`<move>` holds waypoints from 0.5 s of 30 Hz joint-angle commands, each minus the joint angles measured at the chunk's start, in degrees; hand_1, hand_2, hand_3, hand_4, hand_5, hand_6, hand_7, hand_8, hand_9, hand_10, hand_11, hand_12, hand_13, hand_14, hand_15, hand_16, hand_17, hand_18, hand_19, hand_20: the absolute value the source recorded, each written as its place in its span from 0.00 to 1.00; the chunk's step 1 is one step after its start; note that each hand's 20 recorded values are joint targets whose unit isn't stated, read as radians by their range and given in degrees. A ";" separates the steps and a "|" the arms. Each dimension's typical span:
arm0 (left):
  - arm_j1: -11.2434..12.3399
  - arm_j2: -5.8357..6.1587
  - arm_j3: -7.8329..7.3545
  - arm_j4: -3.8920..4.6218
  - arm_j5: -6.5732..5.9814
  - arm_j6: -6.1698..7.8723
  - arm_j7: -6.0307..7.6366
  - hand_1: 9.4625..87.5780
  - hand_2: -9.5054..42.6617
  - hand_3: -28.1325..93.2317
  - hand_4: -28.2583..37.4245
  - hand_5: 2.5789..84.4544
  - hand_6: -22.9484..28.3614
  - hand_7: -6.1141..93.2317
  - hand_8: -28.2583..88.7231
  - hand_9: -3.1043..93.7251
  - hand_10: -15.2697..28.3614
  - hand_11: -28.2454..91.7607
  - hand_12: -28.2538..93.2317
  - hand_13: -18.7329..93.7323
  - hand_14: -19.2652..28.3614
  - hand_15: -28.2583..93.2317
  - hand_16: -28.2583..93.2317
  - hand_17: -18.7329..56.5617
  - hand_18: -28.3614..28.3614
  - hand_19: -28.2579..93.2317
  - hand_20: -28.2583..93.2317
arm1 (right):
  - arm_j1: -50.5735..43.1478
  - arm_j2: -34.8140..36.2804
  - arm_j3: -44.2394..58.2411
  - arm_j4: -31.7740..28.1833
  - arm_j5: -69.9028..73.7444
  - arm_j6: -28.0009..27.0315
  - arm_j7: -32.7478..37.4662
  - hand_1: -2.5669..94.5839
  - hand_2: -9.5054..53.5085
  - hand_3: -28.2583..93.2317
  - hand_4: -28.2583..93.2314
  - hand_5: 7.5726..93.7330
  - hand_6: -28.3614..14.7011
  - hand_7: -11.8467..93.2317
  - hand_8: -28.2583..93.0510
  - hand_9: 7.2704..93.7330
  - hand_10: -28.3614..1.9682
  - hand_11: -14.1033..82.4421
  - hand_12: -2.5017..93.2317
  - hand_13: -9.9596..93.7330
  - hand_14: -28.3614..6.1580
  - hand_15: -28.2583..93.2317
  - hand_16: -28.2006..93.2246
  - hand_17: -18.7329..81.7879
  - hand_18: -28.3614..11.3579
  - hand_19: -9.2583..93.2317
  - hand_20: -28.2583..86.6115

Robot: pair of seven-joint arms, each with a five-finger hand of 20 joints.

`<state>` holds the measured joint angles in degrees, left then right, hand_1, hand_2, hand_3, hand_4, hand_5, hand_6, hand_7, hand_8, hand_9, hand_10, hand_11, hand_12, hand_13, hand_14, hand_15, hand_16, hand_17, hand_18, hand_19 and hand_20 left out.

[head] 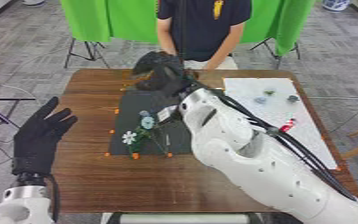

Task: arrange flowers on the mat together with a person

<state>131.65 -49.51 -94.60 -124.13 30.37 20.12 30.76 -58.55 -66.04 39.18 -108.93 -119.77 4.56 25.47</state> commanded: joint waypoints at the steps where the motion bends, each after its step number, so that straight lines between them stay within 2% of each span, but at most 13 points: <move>1: 1.86 1.33 0.45 -0.38 -1.93 1.61 2.52 0.16 0.28 0.87 0.00 0.47 0.59 0.18 0.17 0.45 0.79 0.43 0.33 0.44 0.98 0.65 0.17 0.15 0.94 0.65 0.42 | -5.47 3.34 8.78 -5.12 2.46 3.25 1.06 0.44 0.00 0.87 0.01 0.62 0.73 0.28 0.13 0.57 0.53 0.28 0.17 0.70 0.53 0.69 0.33 0.43 0.28 0.81 0.43; 3: 2.09 2.31 0.91 -0.39 -2.96 2.37 4.03 0.17 0.28 0.87 0.00 0.46 0.58 0.18 0.17 0.45 0.79 0.43 0.33 0.44 0.99 0.65 0.17 0.15 0.94 0.65 0.42 | -8.11 4.95 11.40 -6.95 4.49 4.93 1.03 0.44 0.00 0.87 0.01 0.62 0.73 0.27 0.13 0.57 0.53 0.28 0.17 0.70 0.53 0.69 0.33 0.43 0.27 0.81 0.43; 5: 2.54 2.50 0.90 -0.52 -3.18 2.44 4.48 0.17 0.28 0.87 0.00 0.46 0.58 0.18 0.17 0.45 0.79 0.43 0.33 0.44 0.99 0.65 0.17 0.15 0.94 0.65 0.42 | -12.42 6.39 15.58 -9.28 8.19 6.05 0.60 0.44 0.00 0.86 0.01 0.62 0.73 0.27 0.13 0.57 0.53 0.28 0.17 0.70 0.52 0.69 0.33 0.43 0.27 0.81 0.43; 8: 2.06 2.08 1.28 -0.28 -2.44 2.19 3.89 0.16 0.29 0.87 0.00 0.46 0.58 0.18 0.17 0.45 0.79 0.43 0.33 0.44 0.99 0.66 0.17 0.15 0.94 0.65 0.42 | -20.33 8.87 23.67 -12.69 15.59 7.08 -0.19 0.43 0.00 0.86 0.02 0.62 0.73 0.27 0.13 0.57 0.52 0.28 0.17 0.69 0.51 0.69 0.33 0.42 0.27 0.81 0.42; 10: 2.70 2.15 0.76 -0.58 -2.48 2.46 3.80 0.16 0.29 0.86 0.00 0.47 0.57 0.18 0.17 0.45 0.79 0.43 0.33 0.44 0.99 0.65 0.17 0.15 0.94 0.65 0.42 | -25.66 10.31 28.84 -14.14 21.27 8.61 -1.50 0.42 0.00 0.86 0.02 0.62 0.72 0.27 0.13 0.57 0.52 0.28 0.17 0.68 0.50 0.69 0.33 0.41 0.28 0.79 0.42; 12: 3.13 1.38 0.26 -0.68 -1.71 2.46 3.40 0.15 0.29 0.86 0.00 0.46 0.56 0.17 0.17 0.45 0.78 0.43 0.32 0.44 0.99 0.65 0.17 0.15 0.94 0.65 0.42 | -31.27 11.30 34.81 -15.16 29.01 8.46 -4.45 0.40 0.02 0.86 0.02 0.60 0.72 0.27 0.13 0.56 0.52 0.28 0.17 0.67 0.49 0.68 0.32 0.40 0.29 0.77 0.41; 13: 3.14 1.68 0.45 -0.67 -2.19 2.80 4.22 0.15 0.29 0.86 0.00 0.46 0.56 0.17 0.17 0.45 0.78 0.43 0.32 0.44 0.99 0.65 0.17 0.15 0.94 0.65 0.42 | -33.38 12.09 36.89 -15.55 32.64 9.61 -4.99 0.40 0.03 0.86 0.03 0.59 0.72 0.27 0.13 0.56 0.51 0.28 0.17 0.66 0.49 0.68 0.32 0.39 0.29 0.76 0.41; 15: 3.27 1.35 0.15 -0.73 -1.92 2.86 4.19 0.15 0.29 0.86 0.00 0.45 0.54 0.17 0.16 0.45 0.78 0.42 0.32 0.44 0.99 0.66 0.17 0.15 0.94 0.65 0.42 | -38.09 12.66 41.46 -15.79 38.21 9.78 -8.00 0.38 0.05 0.87 0.02 0.58 0.73 0.27 0.13 0.55 0.50 0.28 0.18 0.64 0.47 0.67 0.32 0.37 0.28 0.74 0.40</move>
<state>133.43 -47.07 -93.78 -124.51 27.95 21.86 35.04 -78.91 -58.41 67.36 -124.13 -96.33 11.00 23.37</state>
